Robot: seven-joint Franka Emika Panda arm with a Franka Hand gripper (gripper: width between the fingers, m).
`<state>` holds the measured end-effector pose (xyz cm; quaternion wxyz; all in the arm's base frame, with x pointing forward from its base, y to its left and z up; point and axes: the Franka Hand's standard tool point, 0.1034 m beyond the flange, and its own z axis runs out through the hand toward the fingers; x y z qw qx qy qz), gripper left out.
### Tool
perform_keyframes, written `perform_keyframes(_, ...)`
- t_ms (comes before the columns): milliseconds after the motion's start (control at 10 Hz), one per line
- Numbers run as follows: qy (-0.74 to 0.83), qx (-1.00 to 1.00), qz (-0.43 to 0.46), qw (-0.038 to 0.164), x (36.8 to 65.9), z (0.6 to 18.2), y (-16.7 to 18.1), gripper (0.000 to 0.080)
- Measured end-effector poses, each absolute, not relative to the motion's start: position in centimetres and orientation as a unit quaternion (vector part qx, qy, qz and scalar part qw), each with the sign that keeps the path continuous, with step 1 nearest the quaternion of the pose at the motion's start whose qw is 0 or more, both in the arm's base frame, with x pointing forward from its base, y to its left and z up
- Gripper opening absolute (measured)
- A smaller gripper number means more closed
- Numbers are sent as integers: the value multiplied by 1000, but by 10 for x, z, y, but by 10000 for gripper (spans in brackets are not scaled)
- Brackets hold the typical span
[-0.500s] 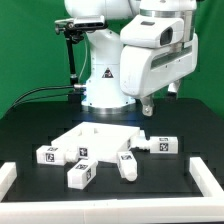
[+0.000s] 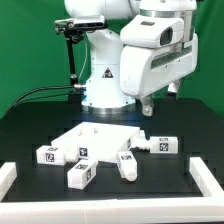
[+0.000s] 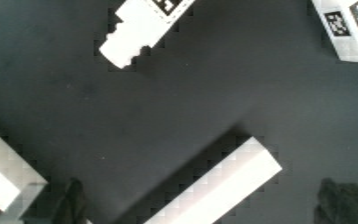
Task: Assemble one leg
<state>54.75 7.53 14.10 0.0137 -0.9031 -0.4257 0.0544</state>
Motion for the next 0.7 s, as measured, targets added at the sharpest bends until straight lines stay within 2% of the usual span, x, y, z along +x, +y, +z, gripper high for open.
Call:
perform_keyframes(200, -423, -904, 55, 15, 547, 139, 74, 649)
perform_keyframes(500, -356, -931, 73, 30, 542, 103, 48, 649)
perform_keyframes(600, -343, -935, 75, 41, 546, 95, 31, 649)
perform_keyframes(700, -370, -925, 71, 44, 554, 97, 15, 649)
